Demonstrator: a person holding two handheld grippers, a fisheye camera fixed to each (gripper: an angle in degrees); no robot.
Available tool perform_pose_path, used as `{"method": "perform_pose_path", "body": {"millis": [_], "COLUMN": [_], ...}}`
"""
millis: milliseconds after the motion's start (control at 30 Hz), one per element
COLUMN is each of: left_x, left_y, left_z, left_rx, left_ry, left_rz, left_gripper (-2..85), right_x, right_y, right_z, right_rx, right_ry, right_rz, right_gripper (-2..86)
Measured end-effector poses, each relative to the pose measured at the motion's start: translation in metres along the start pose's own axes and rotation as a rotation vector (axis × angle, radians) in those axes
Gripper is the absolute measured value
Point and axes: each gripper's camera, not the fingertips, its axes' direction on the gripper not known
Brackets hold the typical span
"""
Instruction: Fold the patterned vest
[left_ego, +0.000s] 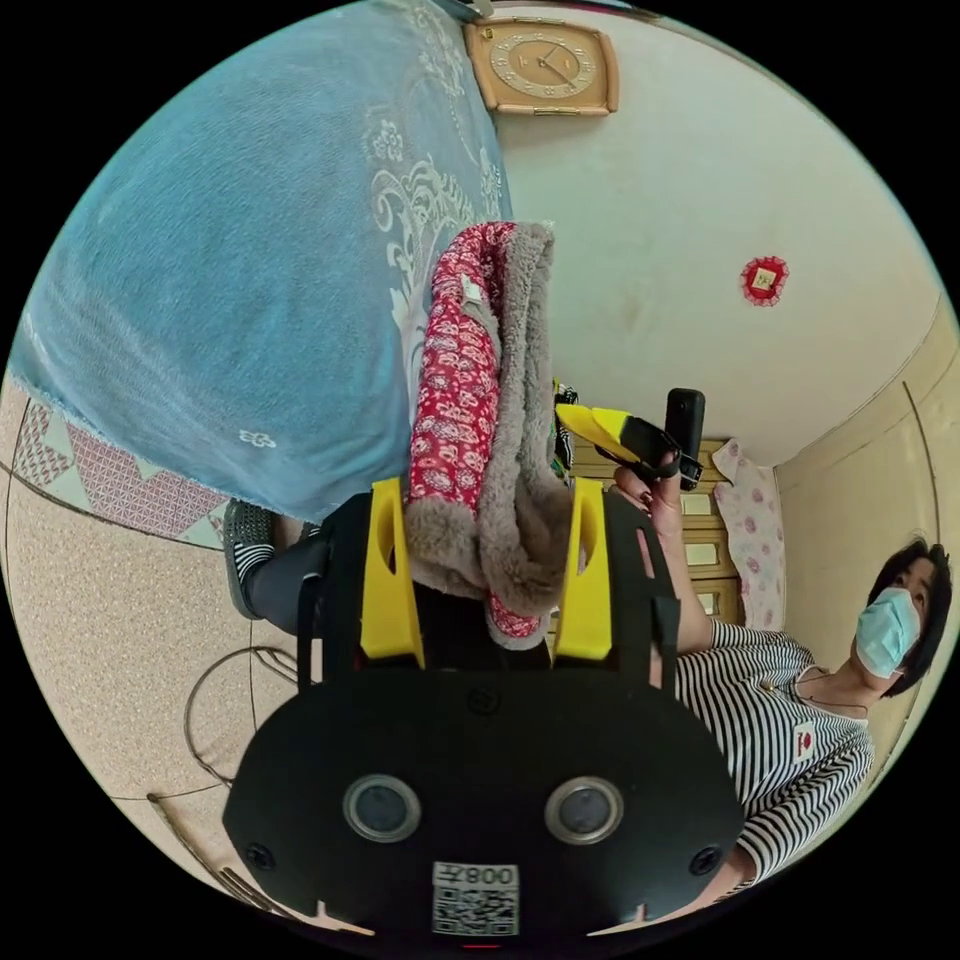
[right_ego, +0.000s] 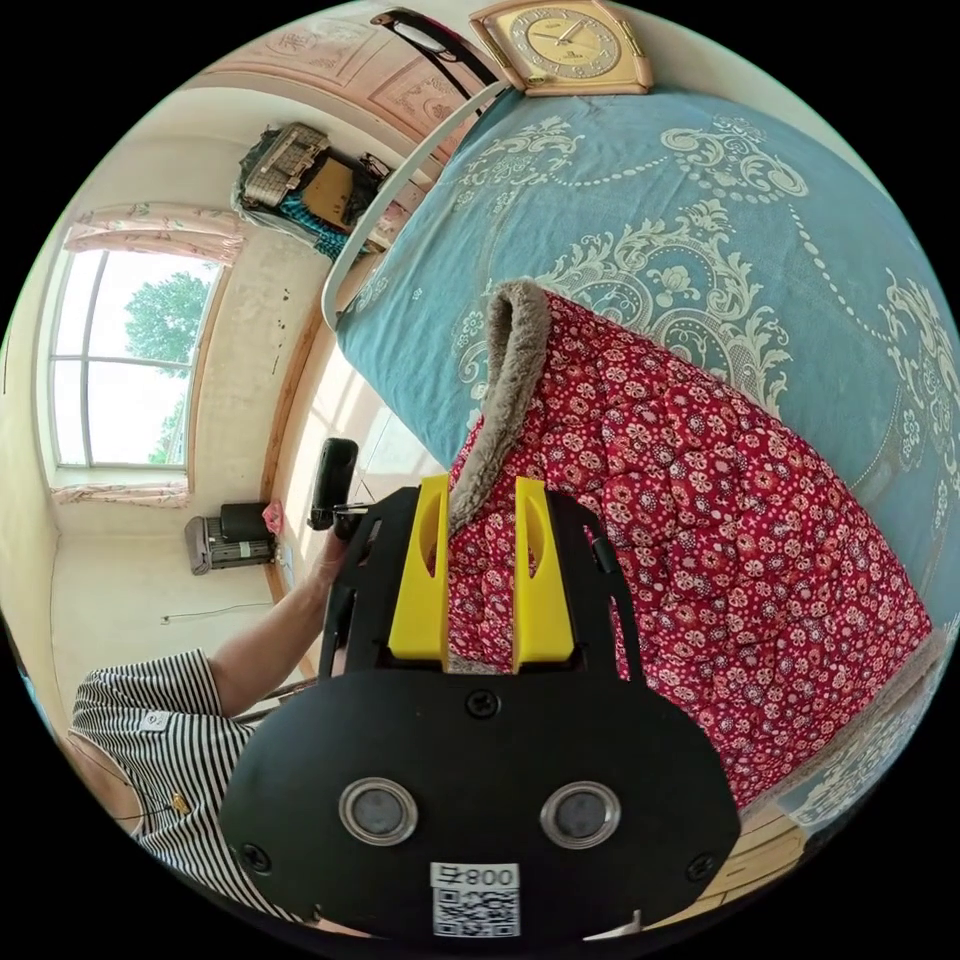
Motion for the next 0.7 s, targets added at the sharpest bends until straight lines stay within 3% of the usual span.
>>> {"method": "perform_pose_path", "body": {"millis": [300, 700], "left_x": [0.058, 0.152], "left_y": [0.033, 0.087], "left_z": [0.045, 0.157], "left_rx": [-0.065, -0.164], "left_ry": [-0.134, -0.588], "left_rz": [0.154, 0.367], "left_gripper": [21.3, 14.7], "right_x": [-0.017, -0.068], "right_y": [-0.041, -0.061], "right_z": [0.017, 0.050], "right_rx": [-0.094, -0.267], "right_ry": [0.089, 0.357], "right_rz": [0.061, 0.028], "right_gripper": [15.0, 21.0]}}
